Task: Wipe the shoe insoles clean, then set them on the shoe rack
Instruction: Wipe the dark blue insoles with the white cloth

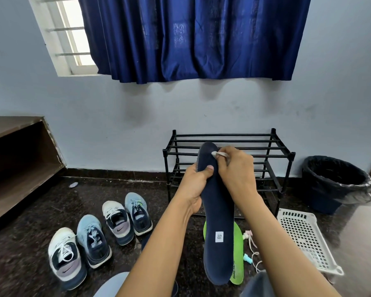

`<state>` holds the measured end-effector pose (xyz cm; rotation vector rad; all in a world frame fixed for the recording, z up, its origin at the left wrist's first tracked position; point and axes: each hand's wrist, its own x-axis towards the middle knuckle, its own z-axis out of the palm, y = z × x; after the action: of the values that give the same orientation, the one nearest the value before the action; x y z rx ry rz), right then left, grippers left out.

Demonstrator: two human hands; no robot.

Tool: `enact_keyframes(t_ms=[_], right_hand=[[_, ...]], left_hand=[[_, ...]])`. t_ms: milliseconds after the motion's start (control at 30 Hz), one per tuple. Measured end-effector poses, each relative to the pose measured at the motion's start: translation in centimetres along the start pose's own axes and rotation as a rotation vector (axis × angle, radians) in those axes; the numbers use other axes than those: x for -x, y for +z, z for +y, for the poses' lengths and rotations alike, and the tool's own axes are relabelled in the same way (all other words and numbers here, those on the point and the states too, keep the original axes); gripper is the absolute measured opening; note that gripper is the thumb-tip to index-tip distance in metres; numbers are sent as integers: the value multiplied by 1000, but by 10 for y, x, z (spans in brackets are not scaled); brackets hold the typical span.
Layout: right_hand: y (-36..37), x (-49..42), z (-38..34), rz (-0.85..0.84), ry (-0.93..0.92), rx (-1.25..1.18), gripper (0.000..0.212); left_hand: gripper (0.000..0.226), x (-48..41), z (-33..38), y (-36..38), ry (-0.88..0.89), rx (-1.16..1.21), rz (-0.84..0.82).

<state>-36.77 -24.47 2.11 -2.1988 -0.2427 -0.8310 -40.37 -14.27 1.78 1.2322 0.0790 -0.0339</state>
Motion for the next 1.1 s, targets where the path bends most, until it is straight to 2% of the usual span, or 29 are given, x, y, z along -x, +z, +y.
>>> enact_keyframes(t_ms=[100,300,533,767,933,1100], right_hand=[[3,5,-2,-106,-14,-21,16],[-2,-5,2,51,41,8,19],[-5,6,0,-59,1,-2,16],[-7,-3,-1,32,12,43,17],[0,8,-6,-108,-36,18,15],[3,-2,-3,21,5,50,19]], left_hand=[[15,-4,2,-3,3,-10,42],[15,0,-4,2,-8,2,-7],[16,-3,-1,-2,1,31,9],[16,0,-3,1,-20,21,9],[15,-4,2,-2,-3,13,35],[15,-2,-3,0,-18,2,23]])
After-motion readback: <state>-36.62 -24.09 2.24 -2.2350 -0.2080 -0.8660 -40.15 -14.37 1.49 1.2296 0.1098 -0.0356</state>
